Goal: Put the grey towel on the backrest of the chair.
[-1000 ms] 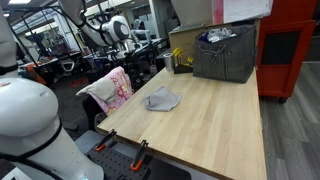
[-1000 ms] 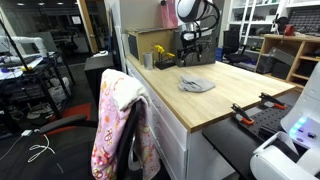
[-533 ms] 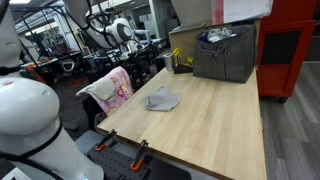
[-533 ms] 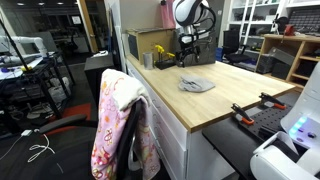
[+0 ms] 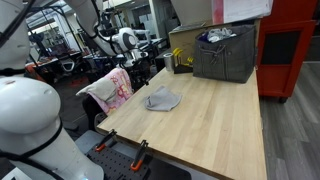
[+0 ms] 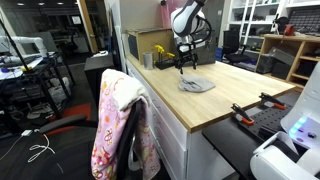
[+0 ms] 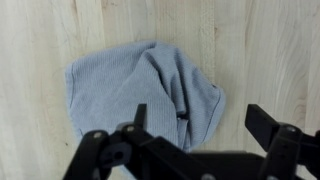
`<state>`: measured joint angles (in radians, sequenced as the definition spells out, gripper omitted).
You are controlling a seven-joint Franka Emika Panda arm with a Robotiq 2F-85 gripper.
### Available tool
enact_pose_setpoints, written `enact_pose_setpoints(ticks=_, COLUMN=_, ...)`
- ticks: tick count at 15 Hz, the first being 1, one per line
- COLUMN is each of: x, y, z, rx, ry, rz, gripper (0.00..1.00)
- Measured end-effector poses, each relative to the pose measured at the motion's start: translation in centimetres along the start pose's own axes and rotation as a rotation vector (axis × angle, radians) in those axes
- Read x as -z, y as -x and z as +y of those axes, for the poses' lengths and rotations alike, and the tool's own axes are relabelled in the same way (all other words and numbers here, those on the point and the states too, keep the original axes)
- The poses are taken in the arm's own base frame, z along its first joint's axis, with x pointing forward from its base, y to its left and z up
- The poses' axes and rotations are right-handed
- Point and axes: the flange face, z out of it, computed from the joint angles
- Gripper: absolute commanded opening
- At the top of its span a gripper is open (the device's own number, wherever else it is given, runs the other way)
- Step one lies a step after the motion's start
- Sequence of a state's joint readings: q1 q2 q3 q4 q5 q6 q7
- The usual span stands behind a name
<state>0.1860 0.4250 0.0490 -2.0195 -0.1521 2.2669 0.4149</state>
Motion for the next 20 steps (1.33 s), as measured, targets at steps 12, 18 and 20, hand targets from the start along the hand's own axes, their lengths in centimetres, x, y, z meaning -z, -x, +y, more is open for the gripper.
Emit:
enact_pose_setpoints(ticks=12, x=-2.6, y=-3.3, z=0.3, rx=-0.025, ry=0.014, rz=-0.001, gripper=1.0)
enact_pose_setpoints(ticks=18, x=-2.2, y=-2.9, z=-1.6, rx=0.001, ry=0.004, rz=0.003, gripper=1.0)
enact_pose_setpoints(ticks=20, x=-2.2, y=-2.9, z=-1.8, rx=0.003, ry=0.004, rz=0.004, gripper=1.0)
